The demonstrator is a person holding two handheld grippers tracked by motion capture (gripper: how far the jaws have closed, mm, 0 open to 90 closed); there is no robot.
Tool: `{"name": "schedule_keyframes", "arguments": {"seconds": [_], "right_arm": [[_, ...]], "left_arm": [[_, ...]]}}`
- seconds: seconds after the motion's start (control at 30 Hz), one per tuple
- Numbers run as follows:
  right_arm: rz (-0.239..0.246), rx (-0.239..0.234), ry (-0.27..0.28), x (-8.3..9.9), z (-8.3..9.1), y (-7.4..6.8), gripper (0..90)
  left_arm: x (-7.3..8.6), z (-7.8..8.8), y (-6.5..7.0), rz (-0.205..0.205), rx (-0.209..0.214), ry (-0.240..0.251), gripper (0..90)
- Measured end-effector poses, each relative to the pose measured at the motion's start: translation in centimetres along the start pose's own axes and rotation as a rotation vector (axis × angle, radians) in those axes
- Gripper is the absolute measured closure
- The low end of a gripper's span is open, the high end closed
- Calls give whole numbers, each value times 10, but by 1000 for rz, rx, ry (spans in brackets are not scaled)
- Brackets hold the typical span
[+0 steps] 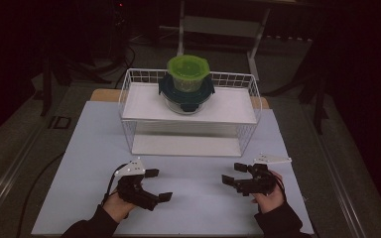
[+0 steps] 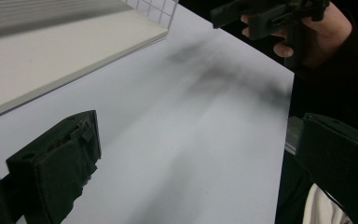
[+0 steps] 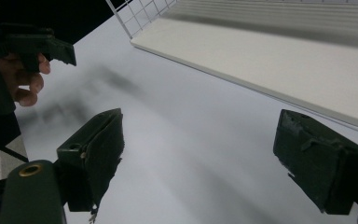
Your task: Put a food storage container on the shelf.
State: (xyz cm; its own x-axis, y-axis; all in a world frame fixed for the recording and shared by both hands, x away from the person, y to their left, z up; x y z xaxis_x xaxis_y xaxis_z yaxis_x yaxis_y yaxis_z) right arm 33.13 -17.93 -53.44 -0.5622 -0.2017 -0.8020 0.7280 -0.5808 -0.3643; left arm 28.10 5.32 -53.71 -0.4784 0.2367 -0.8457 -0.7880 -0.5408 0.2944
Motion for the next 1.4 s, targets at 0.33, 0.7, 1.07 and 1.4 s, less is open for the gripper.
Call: {"name": "schedule_keyframes", "arguments": {"seconds": [0.33,0.7,1.07,1.4], "right_arm": [[-24,11,-6,14,8,5,157],[-44,25,-15,28,17,12,158],[-37,41,-20,33,16,20,161],[-38,41,-34,37,13,22,164]], "left_arm": [[9,8,-9,16,-30,2,0],[14,13,-13,23,-41,9,0],[22,12,-19,39,-55,17,0],[26,8,-18,35,-52,4,0]]}}
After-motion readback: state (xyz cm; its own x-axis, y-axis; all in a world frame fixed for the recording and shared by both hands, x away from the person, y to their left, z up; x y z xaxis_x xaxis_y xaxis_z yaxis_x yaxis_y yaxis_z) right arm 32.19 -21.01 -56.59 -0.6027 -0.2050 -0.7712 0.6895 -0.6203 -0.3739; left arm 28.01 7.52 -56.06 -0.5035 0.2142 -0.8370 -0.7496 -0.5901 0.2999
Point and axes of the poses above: each handheld gripper's, and its own axes: z roughly backward along the jaws, x roughly out of its underside, y roughly to its right, the point moved 10 cm from there along -z, roughly forward along the jaws, and after that the axes turned 3 degrees about -x, right-handed, at the moved point
